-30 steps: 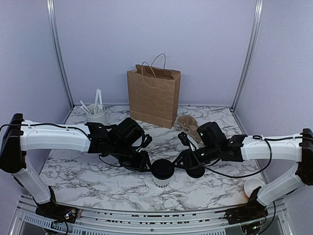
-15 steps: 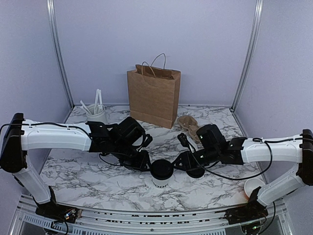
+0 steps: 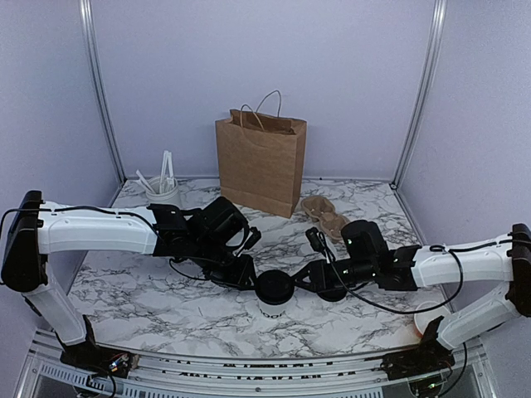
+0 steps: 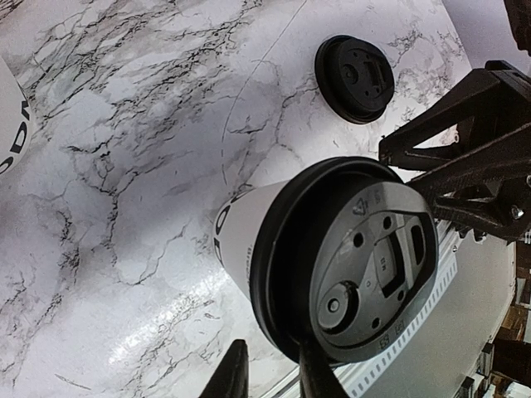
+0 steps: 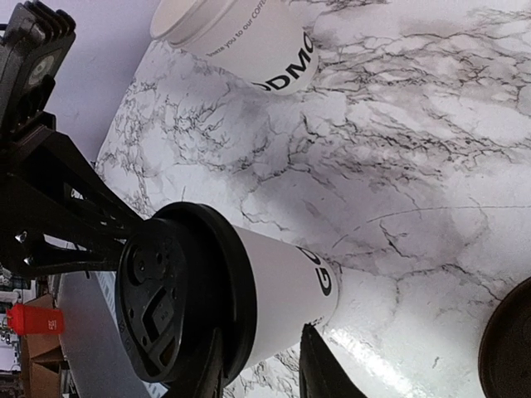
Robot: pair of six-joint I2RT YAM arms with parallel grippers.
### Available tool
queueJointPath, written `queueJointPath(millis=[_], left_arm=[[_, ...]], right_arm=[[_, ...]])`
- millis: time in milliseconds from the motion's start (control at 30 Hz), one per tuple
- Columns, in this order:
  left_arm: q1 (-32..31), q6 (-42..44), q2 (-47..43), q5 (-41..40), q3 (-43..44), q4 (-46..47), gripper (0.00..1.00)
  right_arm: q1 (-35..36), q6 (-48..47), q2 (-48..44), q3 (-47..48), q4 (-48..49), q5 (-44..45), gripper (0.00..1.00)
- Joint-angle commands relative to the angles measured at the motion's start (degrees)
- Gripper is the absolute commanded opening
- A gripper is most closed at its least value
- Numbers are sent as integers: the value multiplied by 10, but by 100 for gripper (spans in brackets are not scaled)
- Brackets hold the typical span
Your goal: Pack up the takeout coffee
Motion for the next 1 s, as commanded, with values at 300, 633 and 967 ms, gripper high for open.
queueJointPath(millis=[300, 633, 967], left_arm=[[-7, 11, 78, -16, -80, -9, 20], [-6, 20, 54, -44, -42, -37, 21], [-6, 34, 36, -69, 21, -71, 21]], right_arm=[[39, 33, 78, -97, 6, -14, 28], [39, 22, 46, -51, -54, 16, 28], [33, 13, 5, 23, -113, 53, 28]])
